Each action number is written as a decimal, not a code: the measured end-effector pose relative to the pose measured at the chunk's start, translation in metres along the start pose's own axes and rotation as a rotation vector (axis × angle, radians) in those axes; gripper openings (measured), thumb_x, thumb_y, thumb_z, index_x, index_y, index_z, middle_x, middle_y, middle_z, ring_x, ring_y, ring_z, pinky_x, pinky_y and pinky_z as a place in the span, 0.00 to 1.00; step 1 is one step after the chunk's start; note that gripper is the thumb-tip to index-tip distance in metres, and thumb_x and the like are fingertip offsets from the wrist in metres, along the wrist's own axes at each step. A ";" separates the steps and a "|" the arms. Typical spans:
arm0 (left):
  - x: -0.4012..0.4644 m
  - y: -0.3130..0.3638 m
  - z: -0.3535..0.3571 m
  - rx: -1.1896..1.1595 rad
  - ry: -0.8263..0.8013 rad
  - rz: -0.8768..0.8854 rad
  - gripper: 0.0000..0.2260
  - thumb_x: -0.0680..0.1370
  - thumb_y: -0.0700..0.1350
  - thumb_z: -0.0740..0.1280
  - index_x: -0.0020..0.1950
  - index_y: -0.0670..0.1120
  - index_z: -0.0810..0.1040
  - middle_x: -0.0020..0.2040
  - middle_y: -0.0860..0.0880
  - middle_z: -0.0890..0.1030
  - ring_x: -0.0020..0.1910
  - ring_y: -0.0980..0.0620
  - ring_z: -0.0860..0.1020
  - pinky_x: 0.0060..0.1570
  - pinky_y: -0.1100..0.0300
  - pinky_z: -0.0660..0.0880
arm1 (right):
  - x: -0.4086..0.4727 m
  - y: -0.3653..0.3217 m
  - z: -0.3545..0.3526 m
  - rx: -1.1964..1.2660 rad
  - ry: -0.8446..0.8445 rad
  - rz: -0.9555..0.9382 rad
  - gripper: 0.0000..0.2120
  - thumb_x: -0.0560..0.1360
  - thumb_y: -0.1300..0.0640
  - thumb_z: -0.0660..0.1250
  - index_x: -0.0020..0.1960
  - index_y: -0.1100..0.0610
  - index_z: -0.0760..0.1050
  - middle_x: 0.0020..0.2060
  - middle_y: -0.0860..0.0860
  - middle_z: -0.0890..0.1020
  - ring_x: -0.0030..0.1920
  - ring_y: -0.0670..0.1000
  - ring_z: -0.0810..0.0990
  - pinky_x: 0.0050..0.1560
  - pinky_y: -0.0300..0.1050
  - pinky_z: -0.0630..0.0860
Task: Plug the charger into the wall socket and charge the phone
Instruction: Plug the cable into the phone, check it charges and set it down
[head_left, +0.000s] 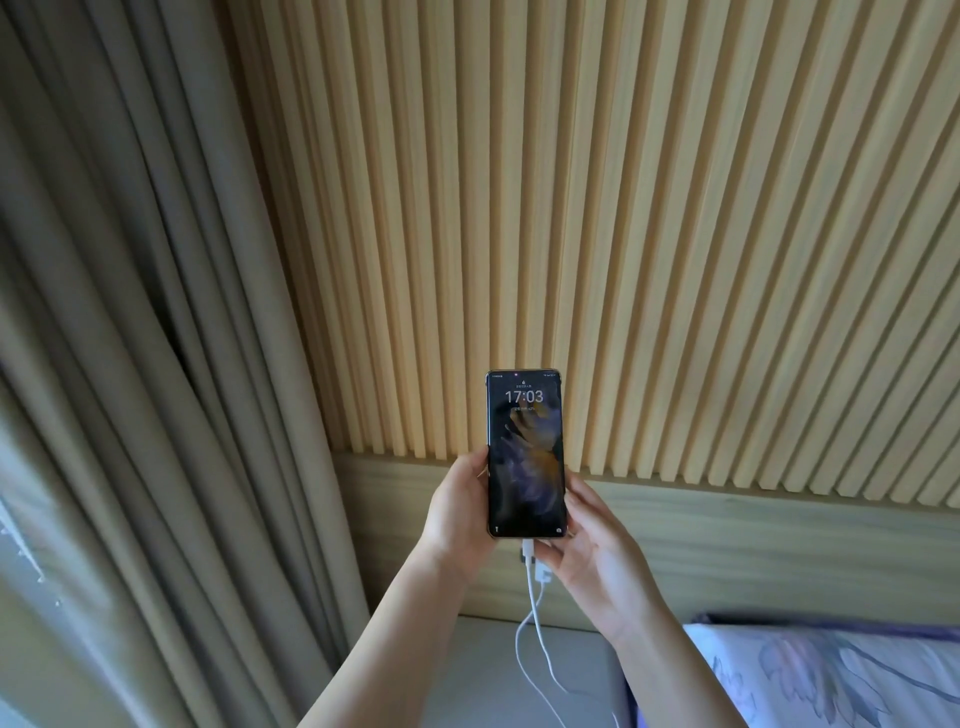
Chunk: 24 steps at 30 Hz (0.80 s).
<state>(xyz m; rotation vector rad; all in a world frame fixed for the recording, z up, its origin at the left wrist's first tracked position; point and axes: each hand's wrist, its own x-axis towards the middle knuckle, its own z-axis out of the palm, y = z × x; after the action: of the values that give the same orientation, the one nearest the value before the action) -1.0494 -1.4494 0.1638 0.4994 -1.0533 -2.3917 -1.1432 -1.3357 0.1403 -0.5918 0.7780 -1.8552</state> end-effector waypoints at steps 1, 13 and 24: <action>0.000 -0.001 0.001 0.006 0.004 -0.005 0.20 0.79 0.51 0.53 0.59 0.43 0.79 0.57 0.40 0.82 0.56 0.43 0.81 0.57 0.48 0.75 | -0.001 -0.001 -0.001 -0.008 -0.002 0.001 0.18 0.78 0.60 0.58 0.67 0.56 0.72 0.61 0.62 0.78 0.53 0.57 0.79 0.48 0.50 0.77; -0.003 -0.015 0.015 -0.014 0.023 -0.003 0.19 0.80 0.51 0.53 0.58 0.44 0.79 0.54 0.41 0.84 0.54 0.43 0.81 0.54 0.48 0.76 | -0.010 -0.009 -0.016 -0.041 -0.033 0.009 0.17 0.78 0.59 0.58 0.66 0.55 0.73 0.60 0.59 0.79 0.54 0.57 0.78 0.50 0.49 0.80; -0.008 -0.022 0.025 -0.023 0.063 0.003 0.20 0.80 0.49 0.54 0.63 0.40 0.76 0.59 0.39 0.80 0.58 0.41 0.78 0.56 0.48 0.75 | -0.016 -0.011 -0.025 -0.088 -0.030 0.005 0.18 0.77 0.57 0.60 0.67 0.53 0.73 0.61 0.59 0.77 0.57 0.61 0.71 0.55 0.54 0.74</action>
<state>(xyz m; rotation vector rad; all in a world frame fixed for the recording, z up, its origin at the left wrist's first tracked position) -1.0614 -1.4172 0.1636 0.5614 -0.9973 -2.3670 -1.1614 -1.3117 0.1304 -0.6716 0.8439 -1.8104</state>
